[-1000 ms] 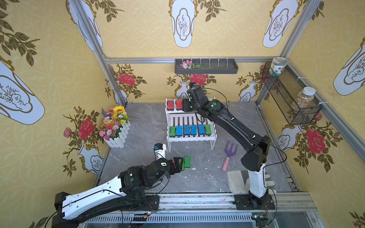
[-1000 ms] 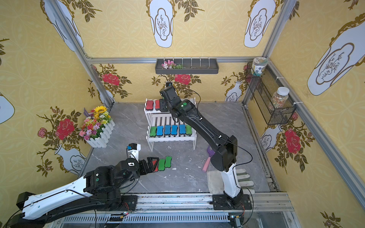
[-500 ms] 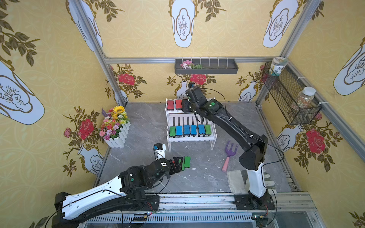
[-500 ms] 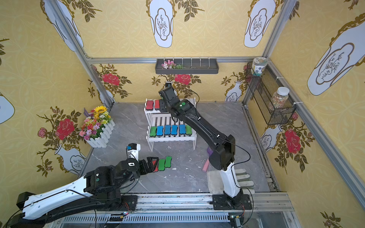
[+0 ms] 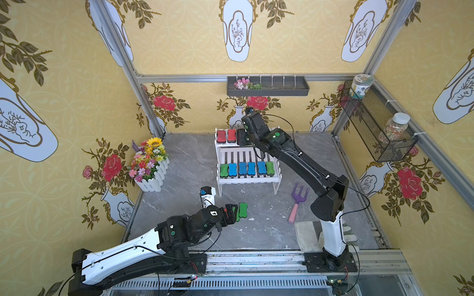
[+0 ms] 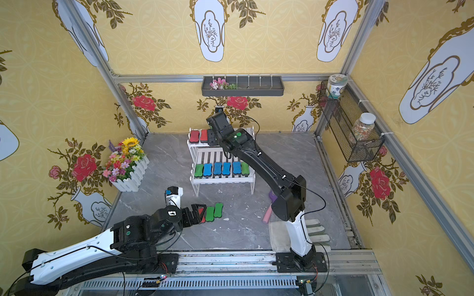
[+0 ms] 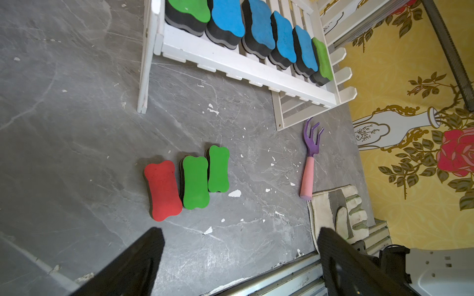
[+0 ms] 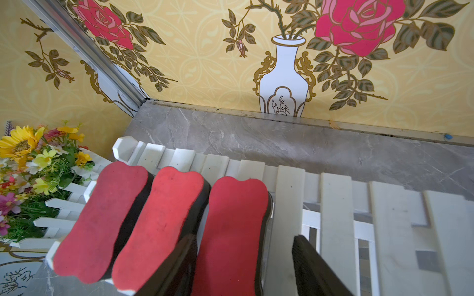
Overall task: Remove the whiteboard erasers from the shelf
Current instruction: Pick up the whiteboard eraser from the shelf.
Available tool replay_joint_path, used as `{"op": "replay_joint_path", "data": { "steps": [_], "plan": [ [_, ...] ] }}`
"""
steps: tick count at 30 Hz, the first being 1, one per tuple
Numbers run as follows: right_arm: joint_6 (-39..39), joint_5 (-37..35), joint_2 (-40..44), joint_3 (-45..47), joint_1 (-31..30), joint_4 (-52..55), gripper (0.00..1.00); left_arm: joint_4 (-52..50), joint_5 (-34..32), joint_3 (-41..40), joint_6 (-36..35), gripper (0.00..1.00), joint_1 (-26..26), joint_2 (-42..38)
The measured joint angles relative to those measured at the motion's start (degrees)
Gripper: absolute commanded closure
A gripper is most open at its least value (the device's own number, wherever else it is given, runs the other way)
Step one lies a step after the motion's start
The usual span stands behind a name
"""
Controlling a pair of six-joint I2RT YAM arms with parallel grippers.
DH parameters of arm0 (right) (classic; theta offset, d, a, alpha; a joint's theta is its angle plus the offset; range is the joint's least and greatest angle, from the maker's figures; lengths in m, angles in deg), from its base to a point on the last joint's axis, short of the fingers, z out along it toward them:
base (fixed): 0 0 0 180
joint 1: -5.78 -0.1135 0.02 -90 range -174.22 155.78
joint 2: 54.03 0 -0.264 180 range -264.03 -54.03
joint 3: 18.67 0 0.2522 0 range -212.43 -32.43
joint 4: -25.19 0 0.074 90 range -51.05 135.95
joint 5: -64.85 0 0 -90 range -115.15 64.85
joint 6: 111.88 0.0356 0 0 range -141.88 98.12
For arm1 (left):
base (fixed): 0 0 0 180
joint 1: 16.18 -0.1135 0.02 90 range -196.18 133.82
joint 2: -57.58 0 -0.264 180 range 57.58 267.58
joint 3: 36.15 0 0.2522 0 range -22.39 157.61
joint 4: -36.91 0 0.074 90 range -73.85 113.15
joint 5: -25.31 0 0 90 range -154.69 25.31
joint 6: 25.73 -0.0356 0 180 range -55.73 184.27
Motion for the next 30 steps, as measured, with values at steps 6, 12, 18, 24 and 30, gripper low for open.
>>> {"op": "replay_joint_path", "data": {
  "steps": [6,12,18,24,30],
  "plan": [
    [-0.68,-0.13,0.07,-0.59,-0.02,0.74,0.34,0.24,0.09,0.00,0.00,0.01,0.00,0.57],
    [-1.07,0.26,0.70,-0.26,-0.28,0.52,0.33,0.57,0.24,0.00,0.00,0.01,0.00,0.92],
    [-1.51,1.11,0.72,-0.22,-0.28,0.55,0.33,0.83,0.24,0.00,-0.07,0.01,0.00,1.20],
    [-1.51,0.85,0.24,0.15,-0.28,0.63,0.35,0.83,0.24,0.02,-0.20,0.00,0.00,1.57],
    [-1.51,0.24,0.02,0.15,-0.22,0.66,0.40,0.81,0.22,0.07,-0.22,0.01,-0.02,1.40]
  ]
}}
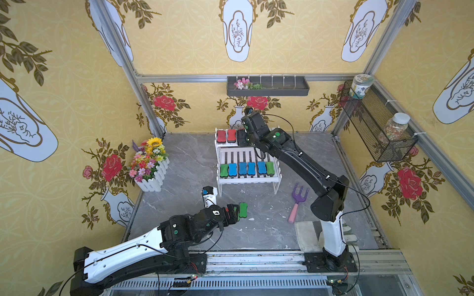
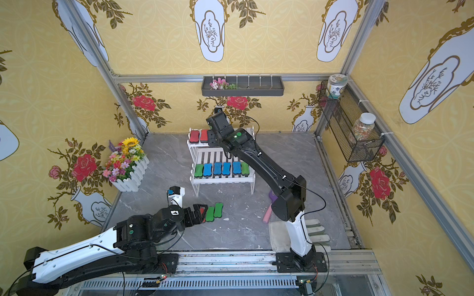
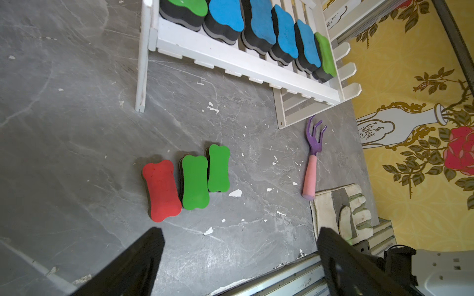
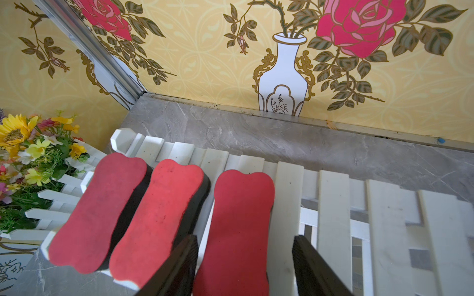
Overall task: Remove the whiteboard erasers from the shelf
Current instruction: Pick up the whiteboard eraser from the shelf.
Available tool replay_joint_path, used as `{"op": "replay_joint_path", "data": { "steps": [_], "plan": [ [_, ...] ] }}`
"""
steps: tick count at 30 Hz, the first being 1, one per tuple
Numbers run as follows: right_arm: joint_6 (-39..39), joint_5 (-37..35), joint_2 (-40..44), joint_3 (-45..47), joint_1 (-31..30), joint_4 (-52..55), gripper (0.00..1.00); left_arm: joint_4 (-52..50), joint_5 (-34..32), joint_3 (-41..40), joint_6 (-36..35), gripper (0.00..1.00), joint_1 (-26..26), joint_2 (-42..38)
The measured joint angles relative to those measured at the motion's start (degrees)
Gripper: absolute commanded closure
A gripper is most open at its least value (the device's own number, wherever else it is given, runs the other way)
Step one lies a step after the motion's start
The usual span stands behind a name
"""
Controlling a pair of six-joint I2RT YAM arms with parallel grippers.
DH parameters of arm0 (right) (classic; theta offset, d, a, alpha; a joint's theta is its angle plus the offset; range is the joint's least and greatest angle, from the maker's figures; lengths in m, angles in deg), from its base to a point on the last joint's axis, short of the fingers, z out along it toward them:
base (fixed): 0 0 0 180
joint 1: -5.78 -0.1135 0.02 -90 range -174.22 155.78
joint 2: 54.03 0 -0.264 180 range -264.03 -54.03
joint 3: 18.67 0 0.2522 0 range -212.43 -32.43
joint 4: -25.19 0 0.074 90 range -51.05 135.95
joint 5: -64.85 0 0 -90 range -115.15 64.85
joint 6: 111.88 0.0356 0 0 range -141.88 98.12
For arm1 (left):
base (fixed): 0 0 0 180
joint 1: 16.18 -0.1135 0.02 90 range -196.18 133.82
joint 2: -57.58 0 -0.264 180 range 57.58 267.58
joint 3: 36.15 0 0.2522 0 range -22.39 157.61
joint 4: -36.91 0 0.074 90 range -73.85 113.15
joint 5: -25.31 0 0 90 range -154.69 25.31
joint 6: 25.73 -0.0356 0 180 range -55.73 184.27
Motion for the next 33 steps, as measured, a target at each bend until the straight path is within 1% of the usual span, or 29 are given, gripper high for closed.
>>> {"op": "replay_joint_path", "data": {
  "steps": [3,6,8,20,26,29,33],
  "plan": [
    [-0.39,0.02,-0.13,-0.11,0.00,0.00,0.42,0.00,-0.02,0.24,-0.02,0.01,-0.02,0.00],
    [-0.39,0.07,-0.57,-0.39,0.09,0.13,0.38,0.00,-0.02,0.26,-0.02,0.01,-0.02,0.00],
    [-0.48,0.13,-0.85,-0.55,0.07,0.17,0.38,0.00,-0.02,0.26,-0.02,0.01,-0.02,0.00],
    [-0.63,0.74,-0.83,-0.74,0.02,0.37,0.52,-0.04,-0.02,0.26,-0.02,0.01,-0.02,-0.33],
    [-0.57,2.10,1.97,0.70,0.00,-0.48,0.54,-0.31,-0.07,1.05,0.02,0.00,-0.02,-0.57],
    [-0.11,3.34,5.09,3.43,-0.02,-2.03,0.54,-0.50,-0.31,1.77,0.02,0.01,-0.02,-0.83],
    [1.40,4.98,12.39,12.87,-0.83,-5.73,0.55,-1.03,-1.20,2.10,0.20,0.00,-0.02,-1.75]
  ]
}}
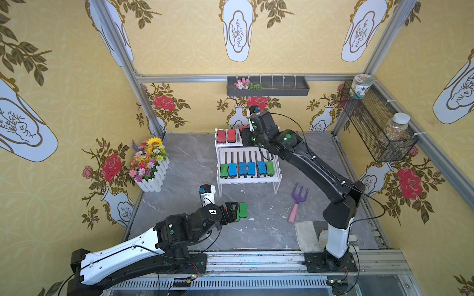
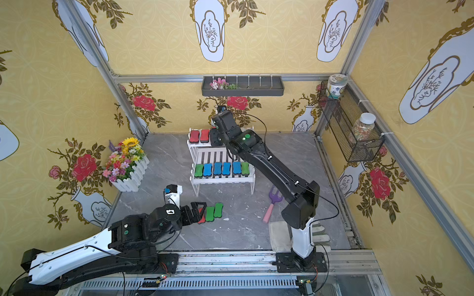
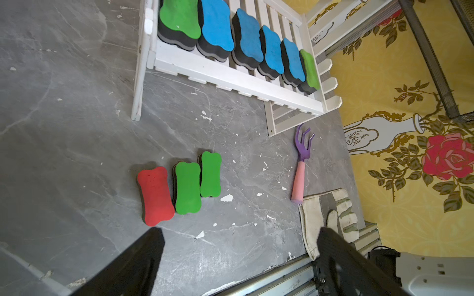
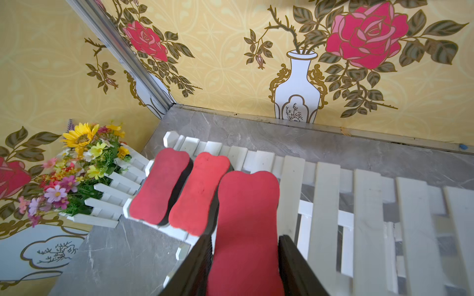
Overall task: Remove the whiteboard erasers from the shelf
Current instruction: Pick up the whiteboard eraser from the shelf, then place the whiteboard eraser at the center of the board.
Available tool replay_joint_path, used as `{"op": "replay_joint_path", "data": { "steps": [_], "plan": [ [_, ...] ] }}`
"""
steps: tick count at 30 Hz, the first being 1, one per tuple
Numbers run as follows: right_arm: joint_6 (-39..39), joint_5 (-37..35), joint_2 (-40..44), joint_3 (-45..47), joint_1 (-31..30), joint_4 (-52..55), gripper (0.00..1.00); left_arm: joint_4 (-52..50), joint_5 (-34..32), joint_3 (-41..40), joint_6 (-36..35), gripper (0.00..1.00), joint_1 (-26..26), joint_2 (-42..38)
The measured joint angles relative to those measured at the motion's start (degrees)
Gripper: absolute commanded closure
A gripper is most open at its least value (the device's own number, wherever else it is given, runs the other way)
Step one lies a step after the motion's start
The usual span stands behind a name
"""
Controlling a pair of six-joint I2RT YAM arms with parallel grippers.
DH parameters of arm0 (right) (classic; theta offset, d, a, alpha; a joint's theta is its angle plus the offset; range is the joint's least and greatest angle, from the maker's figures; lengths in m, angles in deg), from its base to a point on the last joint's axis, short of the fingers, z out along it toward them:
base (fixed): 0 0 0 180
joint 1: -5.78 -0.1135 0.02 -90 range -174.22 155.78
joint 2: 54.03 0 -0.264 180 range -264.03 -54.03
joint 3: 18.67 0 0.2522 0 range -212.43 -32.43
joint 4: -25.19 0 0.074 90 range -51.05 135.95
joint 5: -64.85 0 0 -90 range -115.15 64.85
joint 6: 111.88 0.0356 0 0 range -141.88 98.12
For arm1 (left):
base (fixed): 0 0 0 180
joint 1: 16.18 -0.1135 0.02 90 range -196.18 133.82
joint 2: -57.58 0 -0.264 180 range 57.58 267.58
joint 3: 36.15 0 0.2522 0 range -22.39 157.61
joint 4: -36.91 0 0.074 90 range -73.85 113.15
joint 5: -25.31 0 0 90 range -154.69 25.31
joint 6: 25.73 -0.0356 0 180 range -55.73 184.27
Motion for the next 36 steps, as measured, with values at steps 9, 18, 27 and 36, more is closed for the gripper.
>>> {"op": "replay_joint_path", "data": {
  "steps": [9,18,27,36],
  "plan": [
    [4.48,-0.90,23.91,33.62,-8.33,-9.29,0.55,-2.97,-3.32,1.09,2.38,0.01,-0.04,-1.75],
    [12.61,-11.87,38.53,57.88,-26.40,-12.41,0.55,-5.66,-6.36,3.74,3.04,0.00,-0.15,-2.27],
    [23.58,-19.19,30.18,73.94,-31.71,-19.67,0.56,-7.63,-8.26,6.01,3.91,0.01,-0.15,-1.70],
    [26.32,-23.30,17.68,75.12,-29.33,-32.41,0.56,-9.22,-8.41,6.82,4.33,0.01,-0.15,-1.11]
  ]
}}
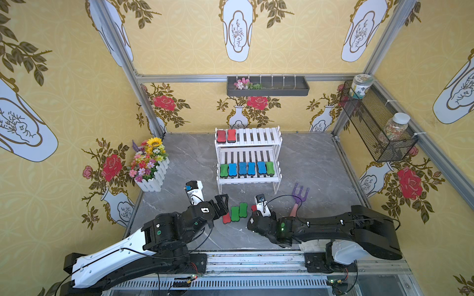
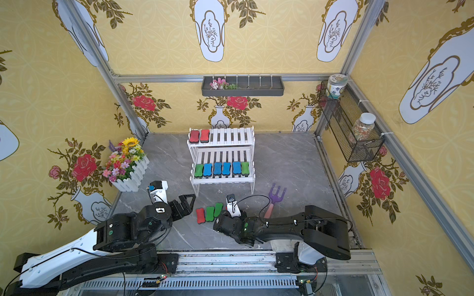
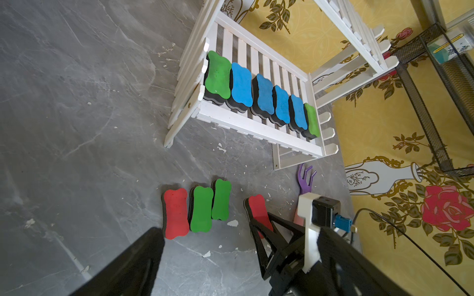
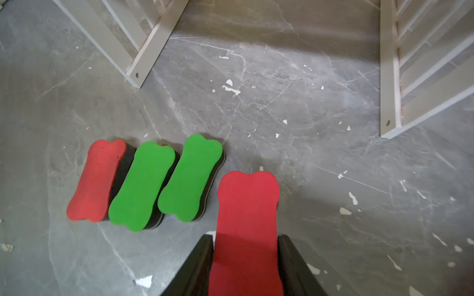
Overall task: Remove the whiteboard erasers from the shelf
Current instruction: Place the whiteboard eraser at the center of the board.
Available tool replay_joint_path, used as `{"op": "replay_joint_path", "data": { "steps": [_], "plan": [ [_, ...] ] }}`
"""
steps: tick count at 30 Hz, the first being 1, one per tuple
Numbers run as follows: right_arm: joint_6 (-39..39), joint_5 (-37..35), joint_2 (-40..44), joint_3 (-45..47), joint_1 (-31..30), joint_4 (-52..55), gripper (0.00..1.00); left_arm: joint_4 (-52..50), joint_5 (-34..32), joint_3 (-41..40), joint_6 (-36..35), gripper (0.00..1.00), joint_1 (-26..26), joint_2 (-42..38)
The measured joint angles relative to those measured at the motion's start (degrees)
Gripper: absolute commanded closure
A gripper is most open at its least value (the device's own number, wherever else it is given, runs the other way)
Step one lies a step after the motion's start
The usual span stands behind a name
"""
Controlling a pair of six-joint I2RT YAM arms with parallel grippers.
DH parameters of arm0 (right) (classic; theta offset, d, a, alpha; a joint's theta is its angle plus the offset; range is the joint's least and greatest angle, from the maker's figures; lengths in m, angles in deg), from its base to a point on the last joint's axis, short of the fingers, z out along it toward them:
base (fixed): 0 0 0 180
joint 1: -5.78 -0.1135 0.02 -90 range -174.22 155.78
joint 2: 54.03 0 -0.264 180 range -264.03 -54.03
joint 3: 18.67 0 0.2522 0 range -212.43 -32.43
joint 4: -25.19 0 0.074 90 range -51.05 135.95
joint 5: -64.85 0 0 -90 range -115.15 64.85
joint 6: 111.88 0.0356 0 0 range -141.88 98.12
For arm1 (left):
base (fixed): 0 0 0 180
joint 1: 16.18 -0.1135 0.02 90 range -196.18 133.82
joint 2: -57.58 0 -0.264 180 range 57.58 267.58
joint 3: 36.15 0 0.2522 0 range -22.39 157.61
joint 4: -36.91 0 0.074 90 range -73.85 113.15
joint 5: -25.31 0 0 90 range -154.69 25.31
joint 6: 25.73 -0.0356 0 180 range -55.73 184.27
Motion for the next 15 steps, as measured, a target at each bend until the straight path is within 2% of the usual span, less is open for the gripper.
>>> {"op": "replay_joint_path", "data": {
  "steps": [4,15],
  "plan": [
    [0.37,0.09,-2.99,-0.11,1.70,-2.93,0.56,-0.22,0.00,0.00,0.02,0.00,0.00,0.15],
    [2.21,1.88,-8.74,-0.68,1.46,-7.15,0.54,-0.24,0.00,-0.02,-0.02,0.00,0.00,0.68]
  ]
}}
